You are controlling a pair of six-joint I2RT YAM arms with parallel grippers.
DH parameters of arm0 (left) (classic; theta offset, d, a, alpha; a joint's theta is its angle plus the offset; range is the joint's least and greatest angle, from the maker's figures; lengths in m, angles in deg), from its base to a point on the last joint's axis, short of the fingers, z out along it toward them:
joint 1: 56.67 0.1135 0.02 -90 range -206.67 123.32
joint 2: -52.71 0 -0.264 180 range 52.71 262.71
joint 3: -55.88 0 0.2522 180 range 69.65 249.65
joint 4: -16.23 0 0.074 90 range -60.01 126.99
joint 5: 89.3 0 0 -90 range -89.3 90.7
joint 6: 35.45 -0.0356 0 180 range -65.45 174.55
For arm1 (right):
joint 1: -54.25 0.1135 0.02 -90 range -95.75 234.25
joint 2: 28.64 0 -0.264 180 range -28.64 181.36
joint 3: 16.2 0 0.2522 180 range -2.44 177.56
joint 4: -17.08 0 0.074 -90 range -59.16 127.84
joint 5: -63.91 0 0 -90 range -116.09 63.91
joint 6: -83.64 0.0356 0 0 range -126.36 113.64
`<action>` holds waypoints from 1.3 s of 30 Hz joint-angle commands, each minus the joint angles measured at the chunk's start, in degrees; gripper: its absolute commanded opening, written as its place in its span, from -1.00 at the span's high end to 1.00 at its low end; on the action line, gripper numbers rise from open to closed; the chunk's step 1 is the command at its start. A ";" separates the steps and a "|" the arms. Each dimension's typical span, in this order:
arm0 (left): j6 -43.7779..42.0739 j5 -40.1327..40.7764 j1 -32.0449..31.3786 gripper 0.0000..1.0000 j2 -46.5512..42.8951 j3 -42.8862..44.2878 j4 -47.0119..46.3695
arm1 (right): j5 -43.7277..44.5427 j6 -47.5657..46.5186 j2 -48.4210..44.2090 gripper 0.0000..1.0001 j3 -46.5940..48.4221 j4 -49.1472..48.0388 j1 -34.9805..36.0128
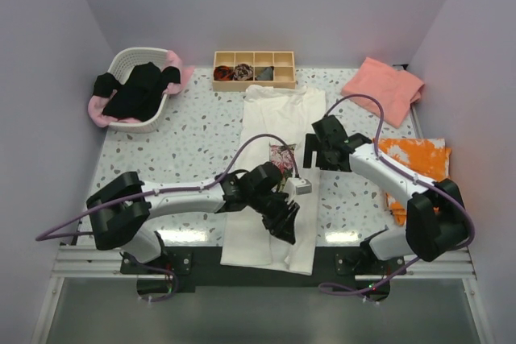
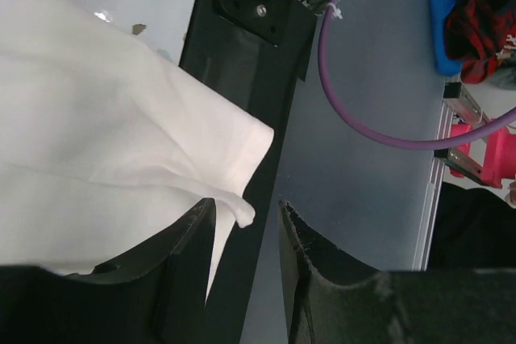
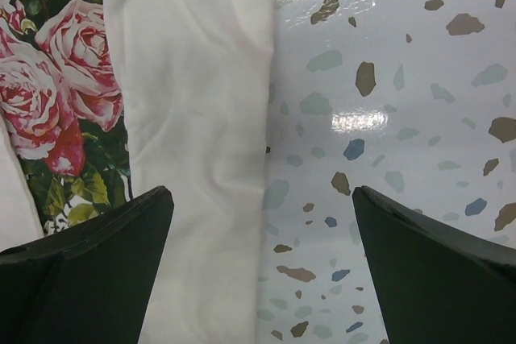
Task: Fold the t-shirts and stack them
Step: Grab the bottom of the folded rectangular tshirt with both arms
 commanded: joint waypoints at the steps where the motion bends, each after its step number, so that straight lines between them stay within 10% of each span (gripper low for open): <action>1: -2.63 -2.67 -2.32 0.17 3.25 4.77 -0.76 | -2.29 -0.79 -0.02 -0.98 0.94 -2.73 -0.28; 31: -1.93 23.78 -7.69 0.31 4.68 2.93 12.78 | -1.68 -0.44 -4.42 -0.98 -2.93 -1.24 -0.46; 39: 1.83 45.82 -7.60 0.17 -4.19 7.24 17.69 | -4.83 0.96 -11.61 -0.97 -6.18 0.70 -0.55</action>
